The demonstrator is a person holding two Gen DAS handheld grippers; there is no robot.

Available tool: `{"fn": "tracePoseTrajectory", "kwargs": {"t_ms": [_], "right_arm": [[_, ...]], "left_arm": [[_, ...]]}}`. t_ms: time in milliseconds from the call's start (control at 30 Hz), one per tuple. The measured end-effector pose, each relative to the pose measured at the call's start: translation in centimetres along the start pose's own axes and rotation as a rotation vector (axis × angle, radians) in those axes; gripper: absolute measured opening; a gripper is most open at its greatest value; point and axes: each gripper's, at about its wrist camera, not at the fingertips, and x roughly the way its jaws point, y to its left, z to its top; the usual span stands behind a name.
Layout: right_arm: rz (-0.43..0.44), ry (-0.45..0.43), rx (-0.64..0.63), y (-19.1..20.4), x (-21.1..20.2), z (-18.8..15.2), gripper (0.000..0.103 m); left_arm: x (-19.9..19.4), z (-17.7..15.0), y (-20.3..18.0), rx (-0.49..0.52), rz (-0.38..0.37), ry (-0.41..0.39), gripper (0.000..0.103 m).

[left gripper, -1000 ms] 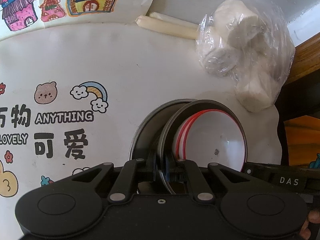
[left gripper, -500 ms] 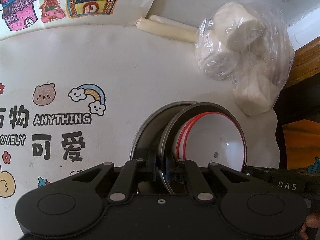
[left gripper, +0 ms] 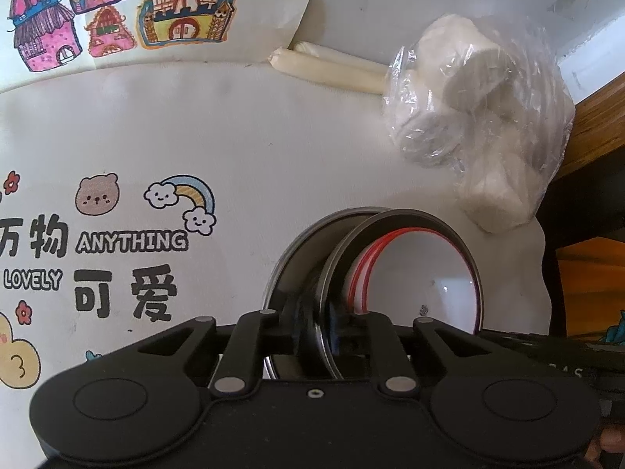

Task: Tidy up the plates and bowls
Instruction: 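Carry the steel bowl stack with both grippers onto the steel plates, then open both grippers and lift away from the stacked dishes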

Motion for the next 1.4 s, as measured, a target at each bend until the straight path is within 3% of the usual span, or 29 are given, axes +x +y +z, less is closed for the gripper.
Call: {"fn": "tracePoseTrajectory", "kwargs": {"t_ms": [167, 300, 367, 400, 467, 733, 967, 1167, 1400], "right_arm": [[-0.009, -0.015, -0.006, -0.1, -0.3, 0.0, 0.024], [-0.009, -0.022, -0.005, -0.3, -0.6, -0.2, 0.027], [-0.016, -0.031, -0.012, -0.2, -0.8, -0.3, 0.034], [-0.023, -0.036, -0.017, -0.1, -0.8, -0.3, 0.037], [-0.026, -0.044, -0.017, -0.1, -1.0, -0.5, 0.039], [-0.025, -0.075, -0.018, -0.3, -2.0, -1.1, 0.05], [-0.026, -0.127, -0.044, 0.3, -3.3, -2.0, 0.071], [-0.041, -0.187, -0.077, 1.4, -4.8, -3.2, 0.087], [-0.073, -0.271, -0.097, 3.0, -6.8, -5.5, 0.098]], "left_arm": [[-0.5, -0.3, 0.3, -0.001, 0.012, -0.017, 0.027], [-0.9, -0.5, 0.3, 0.003, 0.023, -0.03, 0.029], [-1.2, -0.7, 0.3, 0.003, 0.03, -0.04, 0.032], [-1.3, -0.8, 0.3, 0.004, 0.041, -0.046, 0.037], [-1.7, -1.0, 0.3, 0.014, 0.092, -0.063, 0.059], [-3.4, -2.0, 1.4, -0.01, 0.084, -0.094, 0.078], [-5.0, -3.4, 1.8, -0.022, 0.09, -0.147, 0.1], [-6.6, -4.5, 2.5, -0.014, 0.071, -0.188, 0.102], [-9.0, -6.2, 2.9, 0.041, 0.057, -0.245, 0.102]]}}
